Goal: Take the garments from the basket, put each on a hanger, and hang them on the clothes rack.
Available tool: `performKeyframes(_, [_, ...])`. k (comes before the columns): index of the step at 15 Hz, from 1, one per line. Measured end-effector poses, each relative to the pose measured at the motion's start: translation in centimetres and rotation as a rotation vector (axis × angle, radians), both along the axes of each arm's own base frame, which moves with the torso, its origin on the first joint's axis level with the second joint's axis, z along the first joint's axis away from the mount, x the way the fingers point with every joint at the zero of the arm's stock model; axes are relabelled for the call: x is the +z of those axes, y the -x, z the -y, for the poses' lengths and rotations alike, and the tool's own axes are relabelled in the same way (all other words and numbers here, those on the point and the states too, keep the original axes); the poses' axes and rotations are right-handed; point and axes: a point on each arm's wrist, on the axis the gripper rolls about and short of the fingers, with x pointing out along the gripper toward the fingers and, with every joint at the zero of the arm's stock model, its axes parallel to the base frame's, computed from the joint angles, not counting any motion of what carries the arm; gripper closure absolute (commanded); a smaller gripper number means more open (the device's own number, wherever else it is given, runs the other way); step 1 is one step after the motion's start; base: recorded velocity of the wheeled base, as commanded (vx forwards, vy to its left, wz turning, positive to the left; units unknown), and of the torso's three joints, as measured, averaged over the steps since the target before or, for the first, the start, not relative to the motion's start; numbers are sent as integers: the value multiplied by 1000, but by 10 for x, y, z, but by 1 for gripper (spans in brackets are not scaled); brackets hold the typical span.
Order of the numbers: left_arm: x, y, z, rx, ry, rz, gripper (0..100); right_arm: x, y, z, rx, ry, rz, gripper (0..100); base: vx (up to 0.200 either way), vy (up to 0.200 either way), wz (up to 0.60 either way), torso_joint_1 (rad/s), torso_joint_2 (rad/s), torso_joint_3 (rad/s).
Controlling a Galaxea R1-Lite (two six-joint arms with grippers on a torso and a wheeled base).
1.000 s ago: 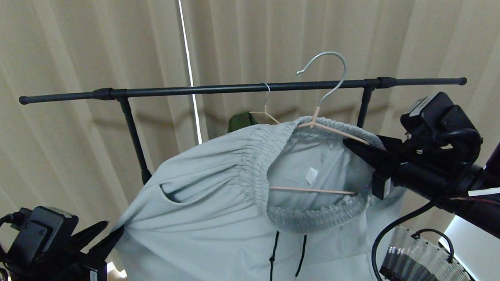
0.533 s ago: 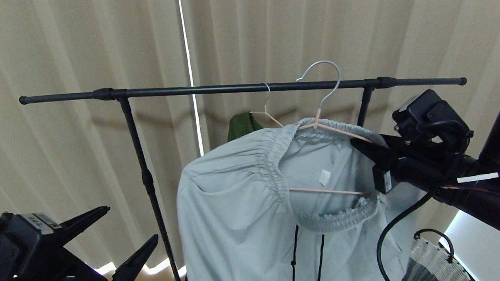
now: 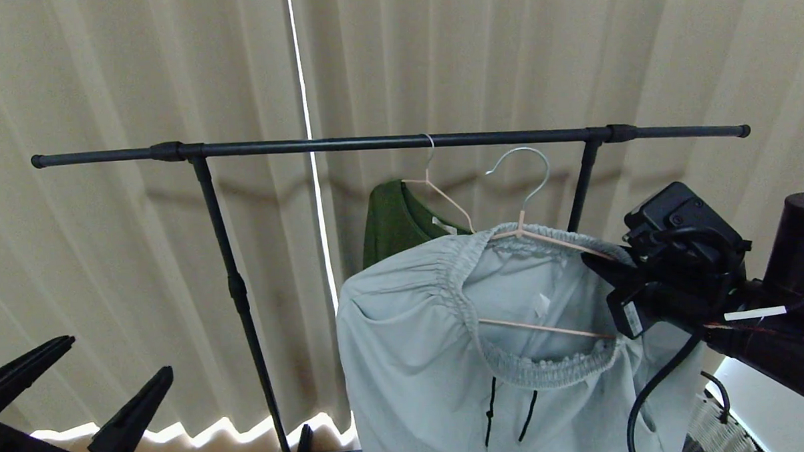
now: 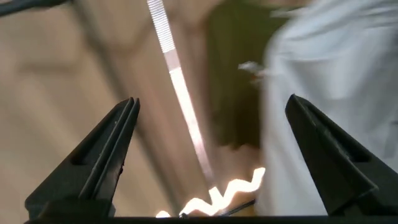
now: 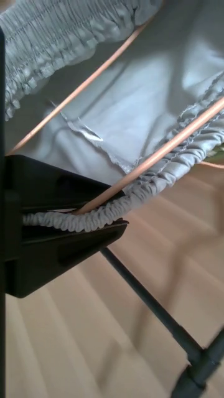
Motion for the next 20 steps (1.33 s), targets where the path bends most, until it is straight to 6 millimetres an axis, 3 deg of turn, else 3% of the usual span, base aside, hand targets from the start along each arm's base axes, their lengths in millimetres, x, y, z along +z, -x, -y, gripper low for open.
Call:
performKeyframes(3, [-10, 21, -13, 102, -13, -54, 0, -8, 5, 3, 0, 14, -24, 100, 0, 0, 0, 0, 0, 0])
performKeyframes(8, [-39, 81, -26, 202, -14, -131, 0, -9, 6, 5, -28, 16, -27, 100, 0, 0, 0, 0, 0, 0])
performKeyframes(10, [-44, 95, -27, 218, 78, -56, 0, -10, 6, 6, -32, 17, -28, 100, 0, 0, 0, 0, 0, 0])
performKeyframes(13, [-55, 100, -26, 152, 134, -15, 0, -9, 6, 6, -35, 16, -27, 100, 0, 0, 0, 0, 0, 0])
performKeyframes(20, [-57, 103, -24, 73, 131, 5, 0, -8, 6, 6, -37, 14, -22, 100, 0, 29, 0, 0, 1, 0])
